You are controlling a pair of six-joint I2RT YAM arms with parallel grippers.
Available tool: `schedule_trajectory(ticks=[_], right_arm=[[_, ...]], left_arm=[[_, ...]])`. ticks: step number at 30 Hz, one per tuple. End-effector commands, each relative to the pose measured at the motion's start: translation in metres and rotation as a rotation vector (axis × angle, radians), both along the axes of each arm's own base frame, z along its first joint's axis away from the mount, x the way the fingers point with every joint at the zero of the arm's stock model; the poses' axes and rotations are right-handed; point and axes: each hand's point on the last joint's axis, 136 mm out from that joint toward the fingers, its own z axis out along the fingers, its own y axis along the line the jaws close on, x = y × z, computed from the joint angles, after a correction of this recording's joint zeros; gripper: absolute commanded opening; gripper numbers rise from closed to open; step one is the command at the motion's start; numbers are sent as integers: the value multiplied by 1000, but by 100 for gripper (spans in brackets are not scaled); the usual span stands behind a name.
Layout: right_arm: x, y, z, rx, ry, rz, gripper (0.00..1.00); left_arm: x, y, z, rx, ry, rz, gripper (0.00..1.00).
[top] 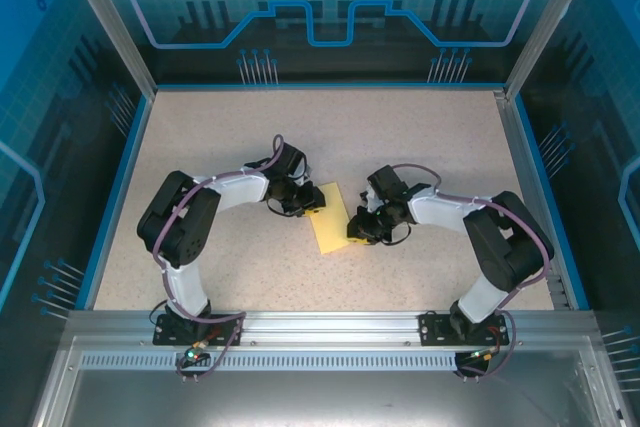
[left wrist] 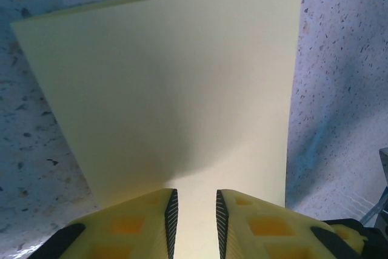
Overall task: Fold a paper plane with a square sheet of paper (pick it up from the middle)
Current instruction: Third fold the triangle at the center of the table.
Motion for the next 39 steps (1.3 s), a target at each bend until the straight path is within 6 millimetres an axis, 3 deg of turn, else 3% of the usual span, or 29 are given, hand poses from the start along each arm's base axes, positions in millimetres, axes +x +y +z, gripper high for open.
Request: schedule_trajectory(ticks=[1,11,24,33,39], right_arm=[[6,3,6,54,-8,-76,18],[1,-5,8,39,-7,-125,19],[-1,-3,13,68,-14,-130,7],[7,7,17,59,-41,-106,5],[12,15,25,64,-68,-87,5]], left_arm=[[0,2,-4,35,-2,-12,28],[-1,2,-12,35,13,-14,28],[3,0,-9,31,7,-11,28],[19,1,31,20,-112,6,29],[20,18,7,111,-67,40,27]])
